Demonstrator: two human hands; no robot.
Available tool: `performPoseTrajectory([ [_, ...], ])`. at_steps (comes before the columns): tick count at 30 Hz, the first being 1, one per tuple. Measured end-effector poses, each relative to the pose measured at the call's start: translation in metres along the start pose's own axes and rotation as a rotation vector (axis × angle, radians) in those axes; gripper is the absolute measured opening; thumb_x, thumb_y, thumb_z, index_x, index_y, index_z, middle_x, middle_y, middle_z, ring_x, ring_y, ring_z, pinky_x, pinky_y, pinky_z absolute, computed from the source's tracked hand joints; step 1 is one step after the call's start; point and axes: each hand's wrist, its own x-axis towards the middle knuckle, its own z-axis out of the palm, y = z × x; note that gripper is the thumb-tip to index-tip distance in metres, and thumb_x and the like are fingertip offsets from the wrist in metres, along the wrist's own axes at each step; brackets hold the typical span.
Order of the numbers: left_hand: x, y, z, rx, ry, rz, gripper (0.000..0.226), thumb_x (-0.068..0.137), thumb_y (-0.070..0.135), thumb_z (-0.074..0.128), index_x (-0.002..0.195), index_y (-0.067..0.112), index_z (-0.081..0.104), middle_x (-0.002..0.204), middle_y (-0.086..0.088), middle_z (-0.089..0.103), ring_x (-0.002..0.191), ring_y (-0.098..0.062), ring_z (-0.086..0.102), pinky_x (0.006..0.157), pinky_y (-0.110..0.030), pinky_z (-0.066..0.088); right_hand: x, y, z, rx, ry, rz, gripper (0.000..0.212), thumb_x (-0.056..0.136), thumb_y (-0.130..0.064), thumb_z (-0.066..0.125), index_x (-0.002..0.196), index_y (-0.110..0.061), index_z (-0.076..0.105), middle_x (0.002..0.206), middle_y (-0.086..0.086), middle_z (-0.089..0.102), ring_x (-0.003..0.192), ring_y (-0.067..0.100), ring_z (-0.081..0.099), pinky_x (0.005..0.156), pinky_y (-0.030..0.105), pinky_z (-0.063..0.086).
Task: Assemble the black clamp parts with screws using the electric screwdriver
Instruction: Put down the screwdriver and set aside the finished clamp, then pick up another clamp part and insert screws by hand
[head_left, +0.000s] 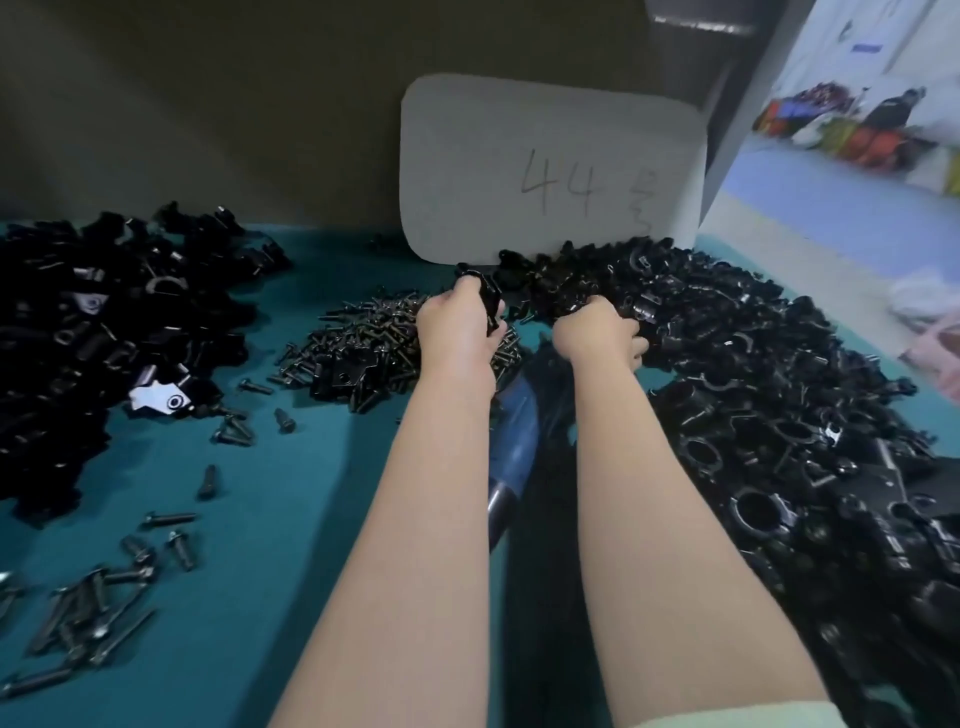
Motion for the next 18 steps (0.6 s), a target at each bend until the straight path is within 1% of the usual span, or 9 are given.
performPoseTrajectory([
  [1,0.0,0.0,-0.001,-0.007,-0.011,-0.014,0.01,0.097,0.01,0.049,0.088,0.007,0.05,0.084,-0.008,0.054,0.068,-0.013,0.054,0.066,-0.024,0.049,0.001,0.0,0.003,-0.027,0.001,0.01,0.044,0.092,-0.019,0.046,0.136,-0.02,0.042,0.15,0.022,0.019,0.136,0.039,0.02,0.115,0.046,0.017],
  [2,0.0,0.0,-0.001,-0.013,-0.025,-0.023,0.006,0.096,0.011,0.051,0.096,0.005,0.051,0.089,-0.008,0.054,0.068,-0.013,0.054,0.068,-0.024,0.05,0.002,0.0,0.005,-0.04,0.014,0.018,0.044,0.091,-0.02,0.047,0.135,-0.018,0.042,0.15,0.021,0.02,0.135,0.038,0.021,0.114,0.046,0.018],
  [4,0.0,-0.001,-0.002,-0.021,-0.043,-0.032,0.021,0.096,0.014,0.054,0.114,0.003,0.05,0.1,-0.009,0.055,0.069,-0.011,0.056,0.07,-0.024,0.051,0.004,0.0,0.009,-0.05,0.038,0.029,0.044,0.09,-0.021,0.047,0.133,-0.012,0.043,0.149,0.017,0.021,0.134,0.036,0.022,0.112,0.044,0.019],
  [6,-0.001,0.0,-0.003,-0.025,-0.049,-0.025,0.035,0.097,0.016,0.055,0.128,0.001,0.048,0.105,-0.009,0.057,0.07,-0.01,0.057,0.07,-0.023,0.052,0.005,0.001,0.012,-0.051,0.057,0.033,0.042,0.091,-0.023,0.046,0.131,-0.009,0.046,0.149,0.014,0.02,0.133,0.035,0.022,0.111,0.043,0.02],
  [9,-0.004,0.001,-0.005,-0.015,-0.054,-0.033,0.034,0.099,0.019,0.051,0.128,0.002,0.05,0.094,-0.007,0.062,0.068,-0.009,0.059,0.068,-0.023,0.05,0.003,0.0,0.011,-0.018,0.115,0.026,0.04,0.094,-0.025,0.045,0.13,-0.008,0.048,0.148,0.014,0.022,0.133,0.033,0.022,0.109,0.044,0.021],
  [11,-0.006,0.002,-0.006,-0.025,-0.049,-0.032,0.03,0.101,0.019,0.044,0.126,0.004,0.051,0.086,-0.006,0.064,0.067,-0.01,0.059,0.066,-0.023,0.047,0.0,-0.003,0.009,0.034,0.195,0.007,0.043,0.096,-0.028,0.043,0.134,-0.009,0.043,0.148,0.017,0.024,0.135,0.034,0.022,0.109,0.046,0.022],
  [14,-0.008,0.004,-0.008,-0.04,-0.047,-0.016,0.029,0.103,0.017,0.036,0.129,0.013,0.048,0.084,-0.007,0.065,0.066,-0.012,0.059,0.066,-0.024,0.047,-0.008,-0.011,0.002,0.193,0.318,-0.045,0.043,0.097,-0.032,0.045,0.135,-0.014,0.037,0.143,0.018,0.03,0.133,0.035,0.027,0.108,0.046,0.024],
  [16,-0.011,0.005,-0.01,-0.041,-0.059,-0.009,0.028,0.104,0.019,0.035,0.13,0.018,0.045,0.085,-0.006,0.065,0.069,-0.013,0.059,0.069,-0.026,0.048,-0.016,-0.017,-0.006,0.356,0.349,-0.088,0.038,0.096,-0.029,0.049,0.128,-0.014,0.036,0.138,0.017,0.035,0.125,0.034,0.038,0.101,0.042,0.032],
  [18,-0.016,0.007,-0.014,-0.023,-0.075,0.002,0.026,0.104,0.023,0.038,0.129,0.017,0.045,0.087,-0.004,0.066,0.073,-0.012,0.06,0.075,-0.028,0.047,-0.028,-0.02,-0.012,0.542,0.322,-0.185,0.032,0.095,-0.021,0.052,0.121,-0.012,0.035,0.126,0.014,0.044,0.105,0.028,0.049,0.086,0.033,0.039],
])
